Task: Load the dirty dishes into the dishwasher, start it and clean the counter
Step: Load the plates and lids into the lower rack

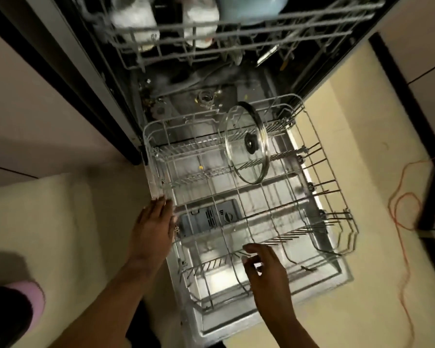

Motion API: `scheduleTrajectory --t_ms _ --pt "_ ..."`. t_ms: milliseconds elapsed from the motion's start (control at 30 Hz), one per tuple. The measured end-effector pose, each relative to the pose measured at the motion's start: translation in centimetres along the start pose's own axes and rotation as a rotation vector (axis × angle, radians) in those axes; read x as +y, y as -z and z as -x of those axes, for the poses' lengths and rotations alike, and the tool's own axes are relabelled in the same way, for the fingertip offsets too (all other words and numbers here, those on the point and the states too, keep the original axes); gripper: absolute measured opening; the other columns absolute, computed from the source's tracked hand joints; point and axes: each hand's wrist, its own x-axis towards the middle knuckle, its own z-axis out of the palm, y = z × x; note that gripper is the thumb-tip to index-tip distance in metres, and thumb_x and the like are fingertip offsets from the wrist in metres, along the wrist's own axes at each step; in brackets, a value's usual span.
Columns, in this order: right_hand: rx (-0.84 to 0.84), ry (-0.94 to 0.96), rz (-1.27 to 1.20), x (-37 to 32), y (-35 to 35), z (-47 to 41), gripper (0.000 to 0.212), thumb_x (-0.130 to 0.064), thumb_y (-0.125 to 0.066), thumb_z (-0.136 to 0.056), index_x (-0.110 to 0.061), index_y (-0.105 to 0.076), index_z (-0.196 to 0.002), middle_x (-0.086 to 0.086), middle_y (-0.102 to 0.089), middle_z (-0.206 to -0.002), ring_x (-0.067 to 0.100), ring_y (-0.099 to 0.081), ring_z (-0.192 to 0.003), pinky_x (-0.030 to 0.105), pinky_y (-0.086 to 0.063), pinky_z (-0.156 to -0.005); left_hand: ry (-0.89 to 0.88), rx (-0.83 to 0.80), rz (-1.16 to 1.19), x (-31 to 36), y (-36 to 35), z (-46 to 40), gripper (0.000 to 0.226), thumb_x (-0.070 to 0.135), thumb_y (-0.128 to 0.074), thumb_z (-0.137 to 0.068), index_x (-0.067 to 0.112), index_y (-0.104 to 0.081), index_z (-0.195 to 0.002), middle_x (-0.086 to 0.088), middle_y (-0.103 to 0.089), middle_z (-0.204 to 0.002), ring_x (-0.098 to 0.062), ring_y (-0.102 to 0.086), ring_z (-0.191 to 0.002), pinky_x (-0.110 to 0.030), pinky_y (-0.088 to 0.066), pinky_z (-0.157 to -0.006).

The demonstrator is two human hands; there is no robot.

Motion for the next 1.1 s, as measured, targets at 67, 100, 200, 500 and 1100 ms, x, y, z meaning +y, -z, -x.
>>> scheduleTrajectory --t_ms 67,100,200,500,1100 --pt "-0.008 0.124 0.131 -1.5 1.4 0.2 0.029 -0.009 -0.065 -0.089 -0.028 -0.063 -0.112 -0.013 -0.061 -0.11 0.004 -0.059 -0.096 0.024 -0.048 -0.08 -0.099 0.027 0.009 1.1 3.3 1.6 0.035 0.014 -0.051 -0.084 0.005 -0.066 -0.114 -0.013 -0.069 -0.109 -0.03 -0.068 -0.093 -0.04 -0.056 -0.079" --pt "-0.005 0.195 0.199 -2.8 2.5 0.1 0.031 -0.008 -0.067 -0.087 -0.025 -0.064 -0.113 -0.009 -0.062 -0.11 0.01 -0.058 -0.098 0.028 -0.048 -0.082 -0.131 0.0 0.029 1.9 5.7 2.3 0.036 0.005 -0.064 -0.075 0.009 -0.068 -0.11 -0.009 -0.071 -0.103 -0.026 -0.069 -0.087 -0.035 -0.057 -0.072" --pt "0.014 0.319 0.337 -8.7 5.5 2.0 0.032 -0.004 -0.07 -0.081 -0.018 -0.066 -0.111 0.001 -0.066 -0.11 0.022 -0.058 -0.099 0.036 -0.049 -0.083 -0.119 -0.045 0.056 3.9 13.5 5.7 0.043 -0.003 -0.075 -0.064 0.015 -0.068 -0.103 -0.004 -0.071 -0.092 -0.024 -0.067 -0.079 -0.032 -0.055 -0.064" --pt "-0.058 0.557 0.39 -26.7 11.4 10.1 0.032 -0.007 -0.063 -0.087 -0.018 -0.061 -0.117 0.002 -0.061 -0.113 0.02 -0.058 -0.1 0.036 -0.051 -0.083 -0.228 0.147 0.01 1.8 34.8 12.4 0.034 0.007 -0.049 -0.089 0.013 -0.057 -0.121 -0.006 -0.063 -0.12 -0.026 -0.057 -0.108 -0.039 -0.049 -0.09" --pt "-0.214 1.184 0.386 -53.0 0.7 13.8 0.025 -0.026 -0.055 -0.094 -0.031 -0.058 -0.118 -0.013 -0.054 -0.113 0.005 -0.059 -0.095 0.018 -0.047 -0.078 0.189 0.621 0.019 -20.0 55.1 24.7 0.031 0.016 -0.051 -0.093 0.016 -0.059 -0.122 0.0 -0.06 -0.123 -0.021 -0.055 -0.111 -0.036 -0.047 -0.094"
